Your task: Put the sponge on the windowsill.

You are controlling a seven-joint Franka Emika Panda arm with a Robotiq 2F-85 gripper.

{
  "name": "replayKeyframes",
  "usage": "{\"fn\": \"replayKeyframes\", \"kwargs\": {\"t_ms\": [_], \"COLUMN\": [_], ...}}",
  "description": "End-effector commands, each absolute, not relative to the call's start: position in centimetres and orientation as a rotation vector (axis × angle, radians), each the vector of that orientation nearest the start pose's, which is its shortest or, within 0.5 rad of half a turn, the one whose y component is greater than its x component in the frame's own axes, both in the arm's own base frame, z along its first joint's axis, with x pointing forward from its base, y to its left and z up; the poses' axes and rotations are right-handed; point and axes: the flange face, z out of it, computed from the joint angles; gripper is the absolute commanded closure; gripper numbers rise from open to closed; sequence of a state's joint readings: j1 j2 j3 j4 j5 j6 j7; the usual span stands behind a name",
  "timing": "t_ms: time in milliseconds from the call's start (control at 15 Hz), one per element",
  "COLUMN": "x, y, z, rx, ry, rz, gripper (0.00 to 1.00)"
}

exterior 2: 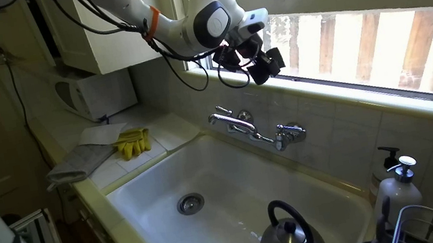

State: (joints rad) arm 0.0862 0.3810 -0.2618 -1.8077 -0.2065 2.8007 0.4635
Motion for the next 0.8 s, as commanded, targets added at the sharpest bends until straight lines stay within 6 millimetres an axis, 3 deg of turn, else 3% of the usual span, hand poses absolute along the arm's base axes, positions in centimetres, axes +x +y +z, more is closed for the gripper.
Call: {"fn": "replayKeyframes", "kwargs": {"t_ms": [0,733], "x": [68.2,70.3], "y": [-9.1,-8.7], "z": [40.9,41.0], "rx": [-3.031,-3.041], "ry": [0.641,0.558], "rz": [-1.027,-1.038], "gripper": [1.0,1.0]}}
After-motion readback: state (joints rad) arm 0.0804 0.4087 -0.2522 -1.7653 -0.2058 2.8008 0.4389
